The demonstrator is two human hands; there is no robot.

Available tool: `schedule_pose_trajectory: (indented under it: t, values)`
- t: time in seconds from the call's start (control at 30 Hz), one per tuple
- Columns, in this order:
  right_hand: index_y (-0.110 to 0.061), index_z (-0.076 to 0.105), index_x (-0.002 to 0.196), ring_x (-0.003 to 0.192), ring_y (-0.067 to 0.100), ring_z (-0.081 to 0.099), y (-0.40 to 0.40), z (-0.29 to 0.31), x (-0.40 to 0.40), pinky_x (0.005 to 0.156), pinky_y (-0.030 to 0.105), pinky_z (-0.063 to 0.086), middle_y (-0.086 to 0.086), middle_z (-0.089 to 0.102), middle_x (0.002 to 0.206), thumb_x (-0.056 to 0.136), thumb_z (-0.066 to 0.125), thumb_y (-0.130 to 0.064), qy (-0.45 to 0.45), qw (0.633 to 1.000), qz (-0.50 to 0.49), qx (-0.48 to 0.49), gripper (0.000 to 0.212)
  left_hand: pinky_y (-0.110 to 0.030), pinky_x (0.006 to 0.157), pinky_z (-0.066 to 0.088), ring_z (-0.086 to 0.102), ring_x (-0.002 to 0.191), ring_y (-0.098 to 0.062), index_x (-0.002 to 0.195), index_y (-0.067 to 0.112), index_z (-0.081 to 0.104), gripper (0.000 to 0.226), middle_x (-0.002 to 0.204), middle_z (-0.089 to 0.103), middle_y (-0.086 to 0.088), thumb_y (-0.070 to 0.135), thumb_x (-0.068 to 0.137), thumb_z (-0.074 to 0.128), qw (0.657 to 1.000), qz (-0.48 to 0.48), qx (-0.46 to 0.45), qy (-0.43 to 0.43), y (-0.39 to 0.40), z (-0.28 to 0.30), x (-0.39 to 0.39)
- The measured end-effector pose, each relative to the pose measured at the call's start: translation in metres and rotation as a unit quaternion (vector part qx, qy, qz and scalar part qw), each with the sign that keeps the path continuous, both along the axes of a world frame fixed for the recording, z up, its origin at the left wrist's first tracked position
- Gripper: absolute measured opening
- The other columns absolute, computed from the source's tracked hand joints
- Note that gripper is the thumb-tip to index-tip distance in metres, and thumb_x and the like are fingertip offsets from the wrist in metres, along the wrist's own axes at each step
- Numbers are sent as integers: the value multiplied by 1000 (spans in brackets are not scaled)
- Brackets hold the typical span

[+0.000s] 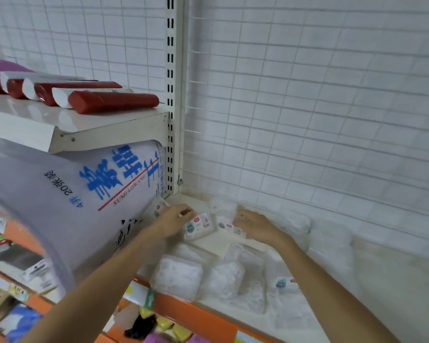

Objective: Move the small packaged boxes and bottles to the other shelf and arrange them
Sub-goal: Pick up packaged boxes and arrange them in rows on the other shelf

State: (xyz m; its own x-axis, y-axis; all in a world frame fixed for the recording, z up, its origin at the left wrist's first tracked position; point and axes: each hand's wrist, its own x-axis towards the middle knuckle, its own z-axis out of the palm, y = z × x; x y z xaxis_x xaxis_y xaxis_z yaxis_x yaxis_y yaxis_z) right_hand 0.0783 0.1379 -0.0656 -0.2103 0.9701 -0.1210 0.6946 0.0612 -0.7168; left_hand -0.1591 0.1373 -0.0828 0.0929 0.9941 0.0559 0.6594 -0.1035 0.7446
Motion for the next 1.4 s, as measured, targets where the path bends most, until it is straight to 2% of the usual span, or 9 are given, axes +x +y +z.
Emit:
schedule_pose_trajectory:
  t: [0.1,0.2,0.37,0.53,0.7,0.83,1.07,1.17,1.4]
  values:
    - [-23,56,110,87,16,59,-5,2,3,74,28,52,1,55,111,94,50,-29,52,998,-34,-16,19,-13,60,40,56,84,-13,107,10,61,24,107,65,-8,24,97,44,1000,-12,12,12,1,-1,4]
    - [-25,54,108,78,16,58,-7,1,7,66,27,54,3,52,111,96,46,-30,71,996,-57,-14,15,-21,77,43,54,96,-13,119,10,56,30,118,60,-6,26,94,49,999,-40,10,-1,2,-2,4]
    - [-28,50,110,81,21,54,-1,0,7,64,30,53,6,49,110,95,47,-16,120,989,-87,-13,20,-34,103,36,39,121,-19,141,19,30,83,131,37,-2,42,74,73,986,-97,-41,127,0,-8,-5]
    - [-22,36,135,107,24,49,1,-5,13,68,20,47,8,32,125,75,74,-11,1,1000,-26,-2,72,-33,102,35,39,119,-20,141,17,31,79,130,39,-7,37,76,71,978,-100,-38,181,7,-11,-3]
    - [-15,35,136,104,14,41,1,-1,20,82,22,44,6,30,129,74,68,-2,-67,994,-15,88,72,-30,103,34,40,117,-20,137,12,37,72,128,43,-5,28,75,72,980,-77,28,183,9,-2,6]
    - [-17,40,134,110,15,42,-17,17,40,89,22,43,-3,32,118,73,72,-7,-52,986,-46,153,70,-28,101,34,41,119,-20,136,16,37,73,131,42,-4,21,74,74,982,-106,106,111,6,16,21]
    - [-21,48,129,106,10,47,-111,46,102,85,12,38,-5,43,117,70,76,-9,-52,956,-166,235,67,-23,100,28,37,118,-23,135,17,41,70,122,40,-7,14,74,75,953,-247,174,-13,-13,51,95]
    - [-19,48,130,101,10,47,-173,55,129,86,16,42,-5,42,116,71,77,-9,-94,928,-246,264,67,-21,99,27,36,119,-20,136,19,38,70,118,37,1,17,76,74,925,-330,183,-38,-33,56,134]
    - [-15,47,132,102,10,44,-341,60,187,85,19,39,1,42,118,71,78,-9,-178,858,-423,230,68,-18,95,25,32,123,-17,137,14,33,68,130,37,-3,22,80,70,851,-496,174,-19,-105,55,250]
